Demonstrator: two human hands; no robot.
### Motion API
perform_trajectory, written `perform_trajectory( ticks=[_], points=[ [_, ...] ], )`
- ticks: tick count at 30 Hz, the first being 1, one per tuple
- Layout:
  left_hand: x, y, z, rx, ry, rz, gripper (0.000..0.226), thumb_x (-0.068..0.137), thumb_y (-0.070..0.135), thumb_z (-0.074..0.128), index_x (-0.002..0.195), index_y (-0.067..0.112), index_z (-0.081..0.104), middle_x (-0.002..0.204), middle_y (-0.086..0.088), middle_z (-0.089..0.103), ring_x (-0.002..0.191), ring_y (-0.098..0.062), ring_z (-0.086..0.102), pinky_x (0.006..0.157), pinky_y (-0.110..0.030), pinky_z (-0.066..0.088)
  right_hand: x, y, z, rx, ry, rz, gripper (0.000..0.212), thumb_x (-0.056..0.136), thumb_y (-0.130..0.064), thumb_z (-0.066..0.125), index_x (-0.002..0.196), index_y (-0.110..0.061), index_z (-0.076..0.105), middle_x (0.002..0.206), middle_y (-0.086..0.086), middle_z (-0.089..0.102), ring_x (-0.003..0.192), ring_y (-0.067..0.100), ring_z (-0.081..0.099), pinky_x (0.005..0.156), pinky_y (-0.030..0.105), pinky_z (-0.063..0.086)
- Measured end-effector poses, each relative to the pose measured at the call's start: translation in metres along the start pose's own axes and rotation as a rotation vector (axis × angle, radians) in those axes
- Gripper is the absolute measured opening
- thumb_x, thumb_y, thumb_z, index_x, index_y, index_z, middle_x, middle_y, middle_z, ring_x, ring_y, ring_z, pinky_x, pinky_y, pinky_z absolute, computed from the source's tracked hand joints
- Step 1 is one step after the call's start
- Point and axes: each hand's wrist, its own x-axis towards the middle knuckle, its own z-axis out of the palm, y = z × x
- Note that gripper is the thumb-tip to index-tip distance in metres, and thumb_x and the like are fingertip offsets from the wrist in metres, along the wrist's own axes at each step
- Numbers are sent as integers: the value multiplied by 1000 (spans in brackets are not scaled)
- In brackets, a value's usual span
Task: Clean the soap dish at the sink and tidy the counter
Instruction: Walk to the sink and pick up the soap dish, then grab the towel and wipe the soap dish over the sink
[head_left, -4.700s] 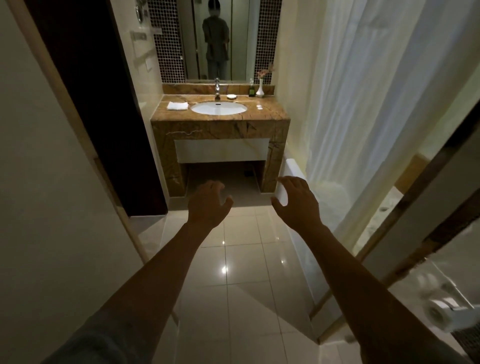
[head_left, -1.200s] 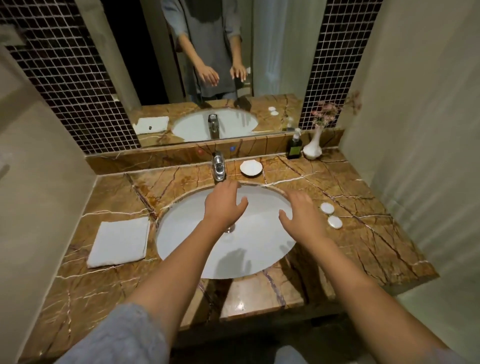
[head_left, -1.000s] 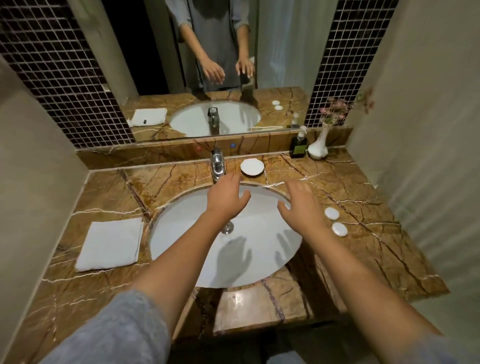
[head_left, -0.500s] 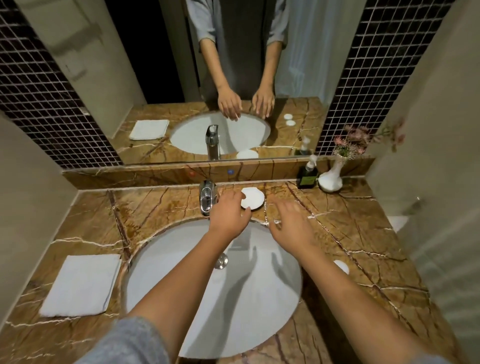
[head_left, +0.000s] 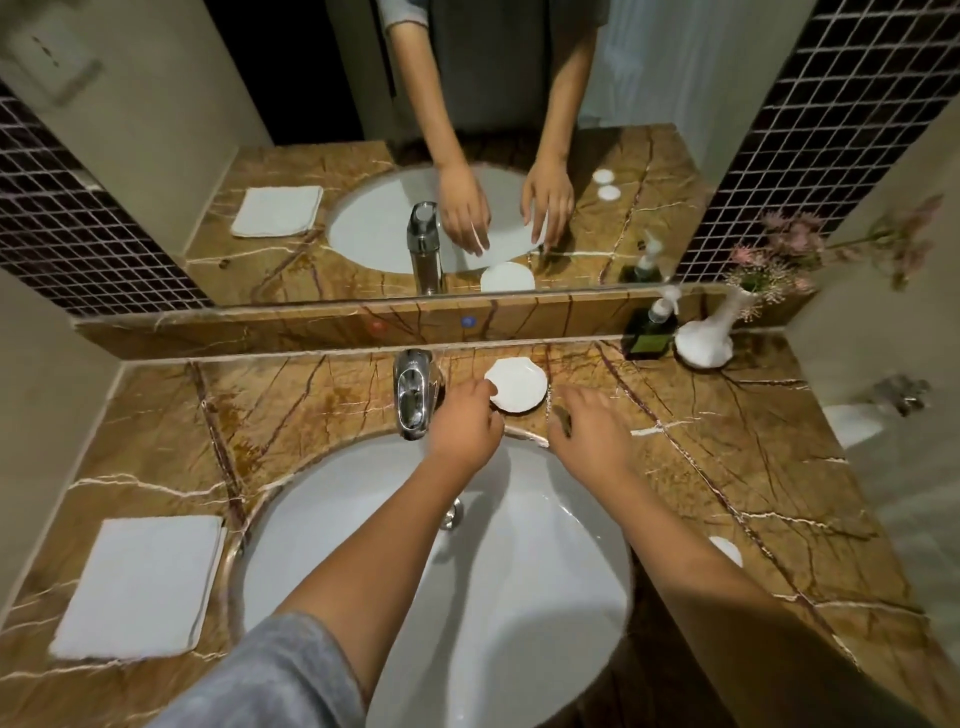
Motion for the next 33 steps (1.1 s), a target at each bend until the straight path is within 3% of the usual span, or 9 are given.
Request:
perform_trajectory(
  ticks=[5,7,10,13,18,23,25,28,33],
  points=[
    [24,-9,12,-148,65,-127,32,91,26,54,115,4,55,116,-16,59,103,-33,57,82,-41,50,36,-1,10,336,52,318,30,89,-21,58,118,-14,60,104,11,68,95,29,63,76,32,48],
    [32,-10,18,-239,77,-249,30,93,27,53,112,4,53,112,-17,60,97,-35,60,77,-38,48,48,0,15,491,68,421,21,89,-20,61,108,-12,66,97,9,70,89,27,65,76,30,49],
    [46,-12,30,-334,65,-404,29,94,28,53,112,5,53,112,-16,61,96,-34,61,73,-34,43,60,2,27,573,41,456,10,88,-17,64,91,-10,70,89,6,72,80,20,63,76,30,49],
    [57,-13,39,-356,62,-455,27,93,27,54,109,6,58,108,-15,66,97,-34,62,78,-37,48,69,4,35,588,-6,478,8,87,-17,65,83,-12,70,69,3,66,57,15,57,58,25,44],
    [61,-15,44,-426,67,-496,20,91,22,58,101,5,61,103,-16,68,97,-34,62,75,-33,45,75,7,44,678,-45,577,7,88,-10,62,87,-4,66,58,8,63,30,7,51,31,18,38],
    [50,-16,44,-496,86,-492,16,91,17,57,97,3,61,95,-18,68,90,-34,63,70,-28,43,66,7,50,712,-73,600,7,86,-7,60,85,0,63,54,10,63,28,6,49,30,14,34],
    [41,-17,45,-566,80,-496,15,91,14,56,97,1,60,94,-21,68,88,-37,65,79,-36,54,59,7,50,713,-79,592,7,85,-6,61,83,0,63,56,10,64,31,7,50,32,16,37],
    [26,-17,46,-616,66,-513,15,92,13,55,98,-1,59,95,-23,68,89,-38,66,80,-47,57,44,6,49,691,-92,577,7,86,-7,62,81,-3,63,57,7,65,31,4,51,38,20,41],
    [-6,-19,42,-576,19,-544,18,91,22,58,103,8,61,98,-15,71,91,-33,67,82,-43,56,13,0,47,649,-95,558,7,86,-6,63,83,-1,64,56,3,63,28,0,49,27,13,32]
  ],
)
